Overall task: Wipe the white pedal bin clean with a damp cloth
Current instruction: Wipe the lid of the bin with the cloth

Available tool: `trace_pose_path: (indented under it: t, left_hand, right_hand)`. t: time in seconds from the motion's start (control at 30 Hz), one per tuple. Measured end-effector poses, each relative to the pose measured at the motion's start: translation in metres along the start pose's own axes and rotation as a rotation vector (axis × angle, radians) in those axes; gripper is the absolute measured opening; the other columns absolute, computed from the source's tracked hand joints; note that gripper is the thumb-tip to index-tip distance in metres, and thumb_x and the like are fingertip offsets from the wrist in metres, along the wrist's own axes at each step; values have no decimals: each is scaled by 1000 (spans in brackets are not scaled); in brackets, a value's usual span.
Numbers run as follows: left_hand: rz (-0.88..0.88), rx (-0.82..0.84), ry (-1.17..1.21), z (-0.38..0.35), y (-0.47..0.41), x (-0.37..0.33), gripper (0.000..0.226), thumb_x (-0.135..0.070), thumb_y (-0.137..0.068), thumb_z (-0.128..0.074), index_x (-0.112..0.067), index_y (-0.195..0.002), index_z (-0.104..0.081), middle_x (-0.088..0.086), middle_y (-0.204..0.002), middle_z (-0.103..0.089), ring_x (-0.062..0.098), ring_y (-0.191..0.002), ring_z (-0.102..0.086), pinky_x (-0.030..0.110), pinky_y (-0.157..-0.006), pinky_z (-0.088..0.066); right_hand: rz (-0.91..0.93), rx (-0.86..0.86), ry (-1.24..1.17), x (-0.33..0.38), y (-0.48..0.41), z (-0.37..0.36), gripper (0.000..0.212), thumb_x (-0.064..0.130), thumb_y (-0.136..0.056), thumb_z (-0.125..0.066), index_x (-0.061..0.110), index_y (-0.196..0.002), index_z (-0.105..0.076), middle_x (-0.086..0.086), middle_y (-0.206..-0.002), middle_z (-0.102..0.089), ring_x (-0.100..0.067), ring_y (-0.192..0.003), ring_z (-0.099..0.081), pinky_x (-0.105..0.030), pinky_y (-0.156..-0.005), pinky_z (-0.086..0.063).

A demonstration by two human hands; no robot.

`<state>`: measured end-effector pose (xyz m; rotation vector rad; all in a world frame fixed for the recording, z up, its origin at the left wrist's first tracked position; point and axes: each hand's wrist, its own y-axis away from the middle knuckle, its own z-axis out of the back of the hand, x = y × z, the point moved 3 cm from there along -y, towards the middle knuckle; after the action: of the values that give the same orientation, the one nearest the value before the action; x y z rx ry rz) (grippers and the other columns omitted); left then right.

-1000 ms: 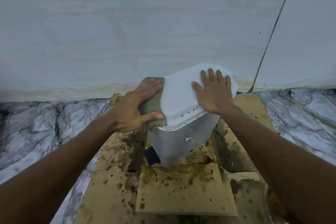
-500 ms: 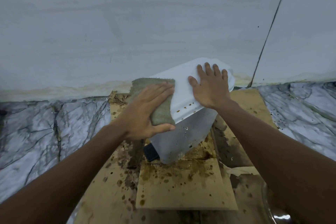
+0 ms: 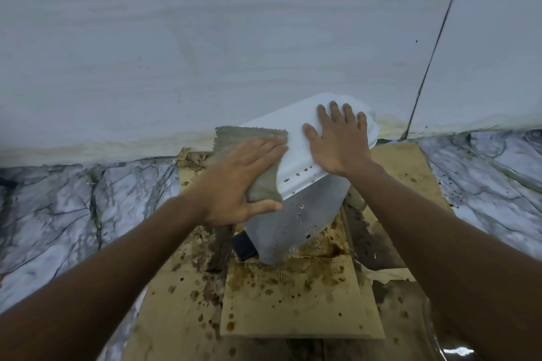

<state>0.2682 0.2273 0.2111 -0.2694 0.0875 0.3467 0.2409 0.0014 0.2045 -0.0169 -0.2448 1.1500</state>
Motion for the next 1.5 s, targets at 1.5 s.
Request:
trace_pose_path:
  t: [1.5]
  left_hand:
    - [206,35,251,21,4,6,79,-69,-87,-56,-36,-155,-34,-17,-163,-25,-1,-148,-17,35,-122,-11]
  right_hand:
    - [1,5,-4,3,1,1,69,57,-103,-15,19,-160,-12,-6,-170,-4,-31,-156,2,-51,-125,3]
